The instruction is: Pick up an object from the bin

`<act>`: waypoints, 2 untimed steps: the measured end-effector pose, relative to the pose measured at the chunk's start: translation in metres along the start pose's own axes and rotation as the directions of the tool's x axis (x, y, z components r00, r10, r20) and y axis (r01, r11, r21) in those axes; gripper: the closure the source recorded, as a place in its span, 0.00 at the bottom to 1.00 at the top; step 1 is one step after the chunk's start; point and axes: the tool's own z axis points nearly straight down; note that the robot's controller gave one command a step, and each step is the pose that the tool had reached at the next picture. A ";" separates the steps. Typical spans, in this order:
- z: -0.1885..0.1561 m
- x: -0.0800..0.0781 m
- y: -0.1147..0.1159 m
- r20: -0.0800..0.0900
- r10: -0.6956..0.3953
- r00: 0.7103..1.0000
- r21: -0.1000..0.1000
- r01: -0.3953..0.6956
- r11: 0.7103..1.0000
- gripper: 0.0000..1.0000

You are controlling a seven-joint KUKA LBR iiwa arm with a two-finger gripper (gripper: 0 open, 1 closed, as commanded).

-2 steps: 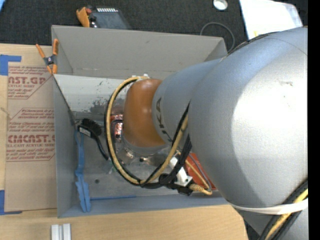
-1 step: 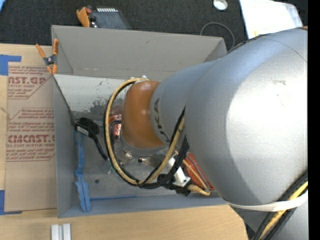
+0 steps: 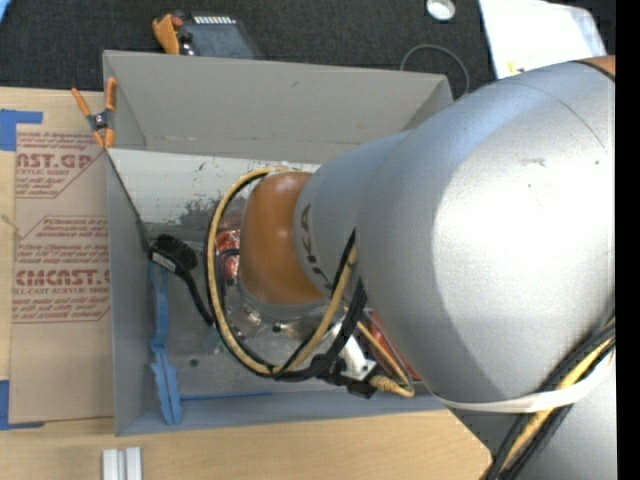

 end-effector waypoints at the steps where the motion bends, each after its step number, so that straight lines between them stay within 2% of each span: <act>1: 0.000 0.000 0.000 0.000 0.000 1.000 0.000 0.000 1.000 1.00; 2: -0.037 0.000 0.000 0.000 -0.002 1.000 0.003 0.002 1.000 1.00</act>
Offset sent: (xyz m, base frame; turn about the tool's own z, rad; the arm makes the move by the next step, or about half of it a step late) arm -0.0001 0.0001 0.0997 0.0000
